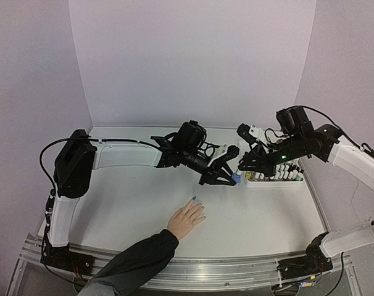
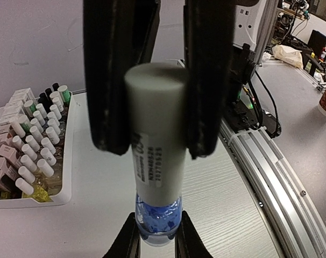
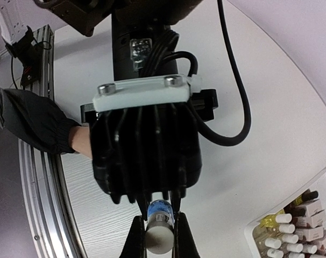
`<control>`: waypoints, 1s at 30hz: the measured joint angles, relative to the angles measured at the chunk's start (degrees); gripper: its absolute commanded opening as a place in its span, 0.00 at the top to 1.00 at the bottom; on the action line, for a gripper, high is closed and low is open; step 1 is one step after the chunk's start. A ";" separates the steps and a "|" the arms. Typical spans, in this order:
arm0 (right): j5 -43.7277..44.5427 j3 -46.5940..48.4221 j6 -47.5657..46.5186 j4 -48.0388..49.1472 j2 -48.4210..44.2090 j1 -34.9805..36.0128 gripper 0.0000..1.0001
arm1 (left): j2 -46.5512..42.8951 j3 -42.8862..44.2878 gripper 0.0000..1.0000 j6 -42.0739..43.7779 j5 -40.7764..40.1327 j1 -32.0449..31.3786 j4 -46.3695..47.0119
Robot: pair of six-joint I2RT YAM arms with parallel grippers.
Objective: Paint the nails
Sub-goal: Screw the nail polish bottle cap onto the nail polish bottle.
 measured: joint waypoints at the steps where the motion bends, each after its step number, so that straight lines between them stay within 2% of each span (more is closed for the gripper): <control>1: 0.07 -0.02 0.06 0.09 0.00 0.00 1.00 | 0.00 0.00 1.00 -0.13 -0.12 0.00 0.03; 9: 2.28 -0.28 2.10 1.36 0.00 -0.08 1.00 | 0.00 -0.02 1.00 -4.22 -2.63 -0.11 1.46; 17: 17.46 -0.94 9.06 7.50 1.13 4.99 1.00 | 0.00 -0.02 1.00 -9.36 -10.87 -0.11 3.31; 22: 25.71 -0.93 16.54 11.03 3.22 6.72 1.00 | 0.13 -0.02 1.00 -10.73 -17.20 -0.11 4.14; 30: 34.72 0.71 33.47 13.87 7.18 8.26 1.00 | 0.33 -0.02 1.00 -11.20 -25.04 -0.11 5.24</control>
